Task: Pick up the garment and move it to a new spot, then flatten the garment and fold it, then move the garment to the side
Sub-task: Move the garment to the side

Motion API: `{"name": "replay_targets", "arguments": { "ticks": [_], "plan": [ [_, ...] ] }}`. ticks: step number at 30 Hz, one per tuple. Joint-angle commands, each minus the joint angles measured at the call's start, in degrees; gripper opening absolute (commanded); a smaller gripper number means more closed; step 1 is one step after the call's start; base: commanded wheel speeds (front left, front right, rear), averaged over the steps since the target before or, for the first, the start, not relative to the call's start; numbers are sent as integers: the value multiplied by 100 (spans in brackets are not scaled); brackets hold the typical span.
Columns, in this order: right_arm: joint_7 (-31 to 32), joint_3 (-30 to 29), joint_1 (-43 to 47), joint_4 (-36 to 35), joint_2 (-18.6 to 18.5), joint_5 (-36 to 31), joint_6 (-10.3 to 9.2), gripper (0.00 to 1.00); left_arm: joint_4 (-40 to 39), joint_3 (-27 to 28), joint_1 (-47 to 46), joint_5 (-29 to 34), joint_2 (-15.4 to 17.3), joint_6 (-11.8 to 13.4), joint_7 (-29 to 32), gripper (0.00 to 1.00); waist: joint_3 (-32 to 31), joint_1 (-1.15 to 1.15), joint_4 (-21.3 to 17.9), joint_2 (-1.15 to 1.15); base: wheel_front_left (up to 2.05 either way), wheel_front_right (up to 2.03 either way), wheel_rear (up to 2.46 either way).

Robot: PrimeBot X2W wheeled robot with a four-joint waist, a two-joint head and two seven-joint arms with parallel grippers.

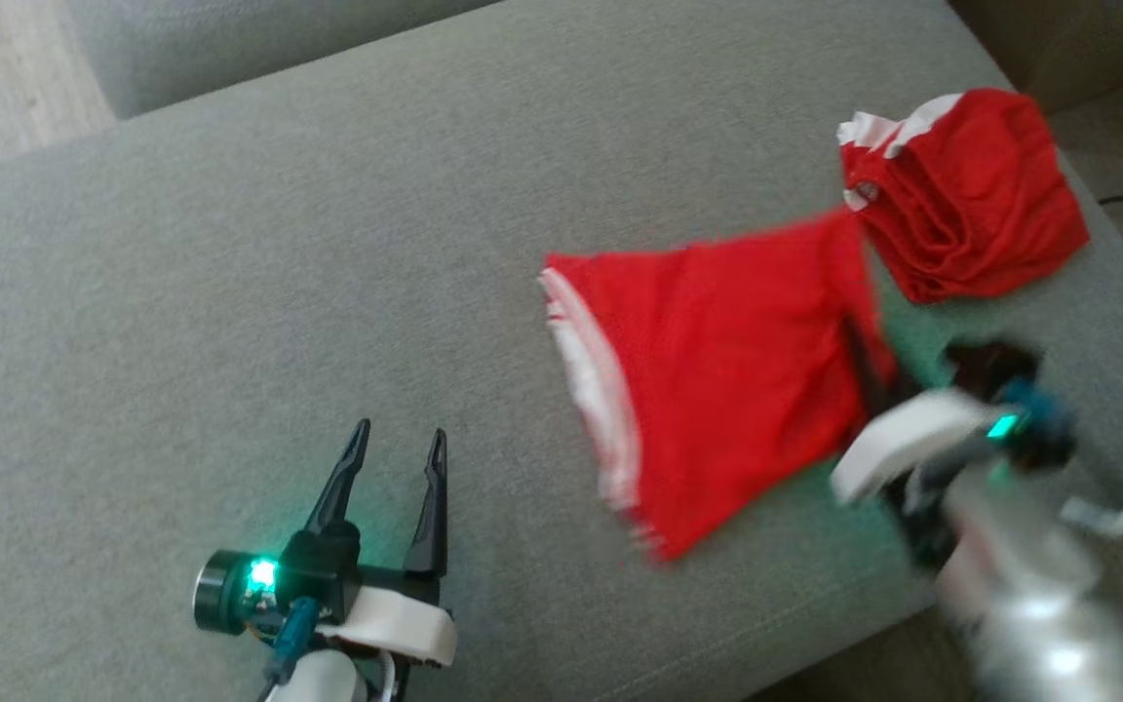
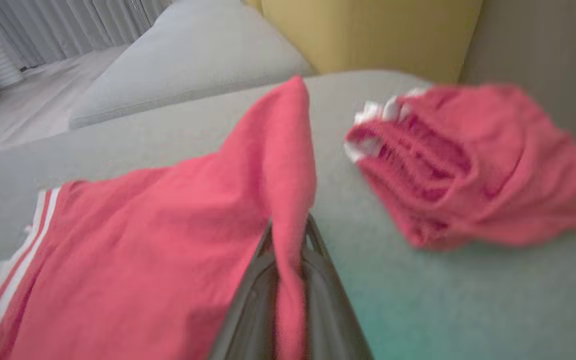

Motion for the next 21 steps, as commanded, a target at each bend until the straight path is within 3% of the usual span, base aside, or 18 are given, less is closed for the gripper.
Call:
{"name": "replay_targets", "arguments": {
  "ticks": [1, 11, 15, 16, 17, 21],
  "plan": [
    [-51, 3, -433, -127, -170, -97, -4, 0, -139, 112, -197, 63, 5, -1, -31, 100, 60, 0, 73, 0, 0, 0, 0],
    [707, -514, -1866, 754, -1673, -776, -4, 0, -77, 104, -327, 163, 5, -31, -31, 100, 333, 0, 423, 0, 0, 0, 0],
    [688, -949, -2143, 1178, -2130, -1084, -4, 0, -86, 89, -365, 169, 5, -25, -31, 100, 386, 0, 506, 0, 0, 0, 0],
    [606, -1109, -2205, 1257, -2191, -1168, -4, 81, -92, 91, -370, 171, 5, -18, -31, 100, 399, 0, 517, 0, 0, 0, 0],
    [520, -1254, -2257, 1324, -2226, -1275, -4, 100, -97, 96, -377, 176, 5, -15, -31, 100, 410, 0, 525, 0, 0, 0, 0],
    [179, -1722, -2381, 1387, -2012, -1574, -4, 100, -93, 166, -393, 196, 5, 0, -31, 100, 422, 0, 517, 0, 0, 0, 0]
  ]
}}
